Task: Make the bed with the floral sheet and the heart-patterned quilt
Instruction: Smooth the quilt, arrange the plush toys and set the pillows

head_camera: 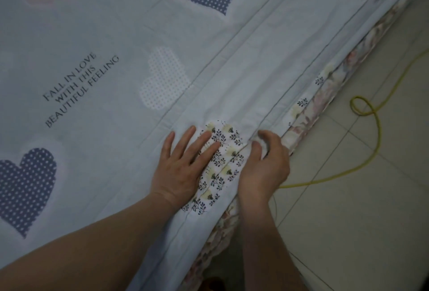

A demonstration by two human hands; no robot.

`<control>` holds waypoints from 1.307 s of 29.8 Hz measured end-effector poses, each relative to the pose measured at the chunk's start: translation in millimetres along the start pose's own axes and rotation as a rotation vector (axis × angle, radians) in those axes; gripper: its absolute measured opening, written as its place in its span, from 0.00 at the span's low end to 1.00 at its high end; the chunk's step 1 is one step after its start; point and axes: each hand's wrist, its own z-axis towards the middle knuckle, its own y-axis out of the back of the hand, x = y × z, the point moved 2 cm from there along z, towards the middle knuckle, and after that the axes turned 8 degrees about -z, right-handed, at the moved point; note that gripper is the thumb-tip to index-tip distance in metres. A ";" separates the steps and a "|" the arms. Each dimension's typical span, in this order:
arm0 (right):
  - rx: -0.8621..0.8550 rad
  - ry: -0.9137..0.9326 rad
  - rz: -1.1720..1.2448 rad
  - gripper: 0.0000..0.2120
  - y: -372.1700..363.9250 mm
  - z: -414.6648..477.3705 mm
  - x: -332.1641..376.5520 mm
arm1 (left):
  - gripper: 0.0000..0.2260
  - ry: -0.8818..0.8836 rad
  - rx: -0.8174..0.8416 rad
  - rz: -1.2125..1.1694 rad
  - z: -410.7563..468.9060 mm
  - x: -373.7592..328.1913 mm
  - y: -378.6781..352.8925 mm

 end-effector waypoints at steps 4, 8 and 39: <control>0.101 0.131 -0.182 0.11 3.8 9.3 -19.4 | 0.28 -0.021 0.083 0.006 -2.6 -3.7 -4.6; 0.296 0.182 -0.309 0.10 11.9 17.3 -6.1 | 0.25 0.057 0.157 0.023 2.7 0.4 6.2; 0.270 0.763 -0.612 0.24 -34.4 245.4 87.2 | 0.29 -0.001 0.174 -0.035 208.1 -64.9 -45.7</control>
